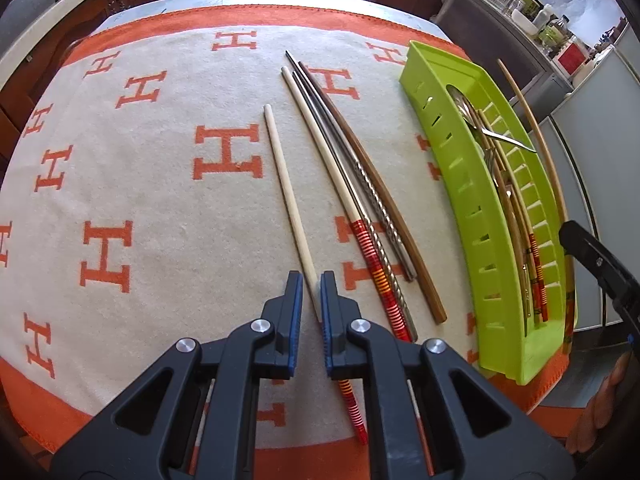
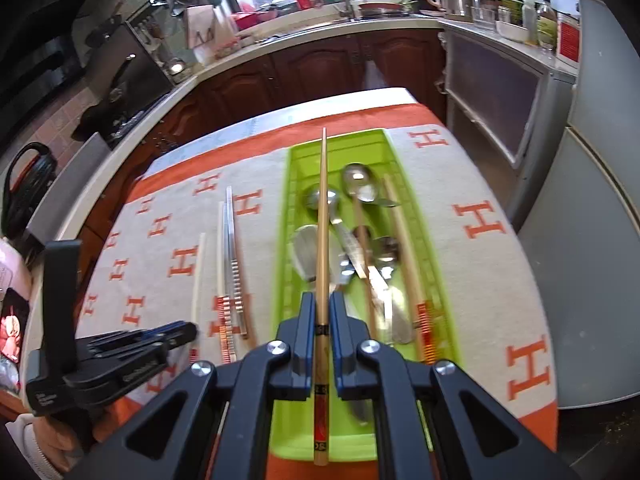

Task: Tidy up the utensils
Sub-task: 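Drop the chopstick into the tray with the right tool while the left tool grasps a pale chopstick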

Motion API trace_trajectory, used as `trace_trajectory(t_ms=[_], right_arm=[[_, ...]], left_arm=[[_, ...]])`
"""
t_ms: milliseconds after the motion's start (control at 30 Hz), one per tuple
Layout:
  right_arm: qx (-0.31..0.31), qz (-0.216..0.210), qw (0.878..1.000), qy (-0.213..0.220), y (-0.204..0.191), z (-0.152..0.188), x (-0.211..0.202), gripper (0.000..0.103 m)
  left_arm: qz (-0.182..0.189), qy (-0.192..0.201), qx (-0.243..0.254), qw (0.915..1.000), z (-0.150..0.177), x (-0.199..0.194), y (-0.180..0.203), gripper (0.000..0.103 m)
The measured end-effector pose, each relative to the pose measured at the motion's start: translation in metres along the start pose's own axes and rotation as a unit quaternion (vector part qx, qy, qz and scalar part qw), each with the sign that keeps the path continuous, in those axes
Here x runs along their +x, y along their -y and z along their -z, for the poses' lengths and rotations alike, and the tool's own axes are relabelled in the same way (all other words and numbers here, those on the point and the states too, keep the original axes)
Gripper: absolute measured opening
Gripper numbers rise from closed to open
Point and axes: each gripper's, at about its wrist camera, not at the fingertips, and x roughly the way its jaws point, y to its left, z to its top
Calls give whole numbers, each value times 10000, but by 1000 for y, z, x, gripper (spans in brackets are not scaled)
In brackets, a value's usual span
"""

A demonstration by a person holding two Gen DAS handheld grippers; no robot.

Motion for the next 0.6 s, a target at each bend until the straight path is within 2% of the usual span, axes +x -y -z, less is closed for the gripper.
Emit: trace_trajectory(t_ms=[100,267,600], right_arm=[[-25,242,9997,-100,11,-2,8,7],[-11,370,9989,-280,19,0,20,8],[82,202,9997,-140,17,7,16,8]], left_arm=[[-21,-18,-19,10000,-1,3,1,9],[-13,39,-82,10000,-4,4,-1,9],[99,185,-259,9994,-3,3,-5,9]])
